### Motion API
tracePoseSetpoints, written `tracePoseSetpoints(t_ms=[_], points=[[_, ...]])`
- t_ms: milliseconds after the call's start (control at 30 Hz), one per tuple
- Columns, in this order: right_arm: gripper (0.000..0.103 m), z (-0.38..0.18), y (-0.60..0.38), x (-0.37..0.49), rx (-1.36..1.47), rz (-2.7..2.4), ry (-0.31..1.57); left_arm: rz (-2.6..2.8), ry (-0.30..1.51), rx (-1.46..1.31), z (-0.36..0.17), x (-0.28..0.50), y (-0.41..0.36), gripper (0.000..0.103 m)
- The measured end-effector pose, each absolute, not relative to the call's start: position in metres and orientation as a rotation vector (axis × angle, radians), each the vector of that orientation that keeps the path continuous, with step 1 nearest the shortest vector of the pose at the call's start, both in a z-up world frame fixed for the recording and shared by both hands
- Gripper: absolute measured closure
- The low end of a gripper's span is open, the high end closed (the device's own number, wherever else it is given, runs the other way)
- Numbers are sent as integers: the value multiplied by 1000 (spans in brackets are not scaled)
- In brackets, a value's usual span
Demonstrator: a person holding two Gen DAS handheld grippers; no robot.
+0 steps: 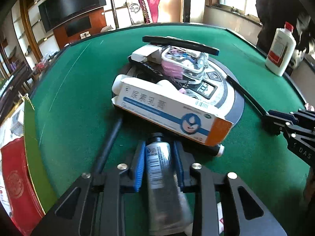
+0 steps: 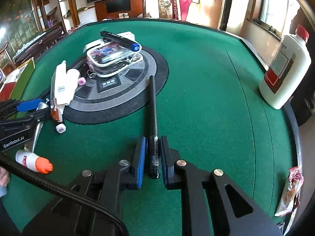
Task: Organize objects
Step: 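Lift the tube and black pen off the table with both tools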
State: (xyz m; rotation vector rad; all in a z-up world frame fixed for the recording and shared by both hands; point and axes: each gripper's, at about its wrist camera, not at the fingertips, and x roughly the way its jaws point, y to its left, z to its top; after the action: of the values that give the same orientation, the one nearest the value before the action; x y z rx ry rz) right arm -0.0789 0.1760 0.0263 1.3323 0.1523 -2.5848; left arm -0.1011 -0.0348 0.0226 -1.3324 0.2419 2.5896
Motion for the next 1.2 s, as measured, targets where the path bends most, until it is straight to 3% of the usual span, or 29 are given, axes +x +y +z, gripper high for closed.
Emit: tracePoseSetpoints(t_ms=[67, 300, 833, 1200], points=[[91, 29, 177, -77, 1317, -2588, 126, 2602, 288, -1313, 22, -99, -31, 82], [91, 38, 189, -80, 1286, -2573, -31, 2567, 173, -1341, 26, -101, -41, 82], [91, 51, 190, -78, 1231, -2563, -152, 2593, -26, -1245, 56, -99, -63, 82], [91, 62, 168, -64, 1168, -2501, -210, 2591, -71, -1207, 62, -98, -67, 82]])
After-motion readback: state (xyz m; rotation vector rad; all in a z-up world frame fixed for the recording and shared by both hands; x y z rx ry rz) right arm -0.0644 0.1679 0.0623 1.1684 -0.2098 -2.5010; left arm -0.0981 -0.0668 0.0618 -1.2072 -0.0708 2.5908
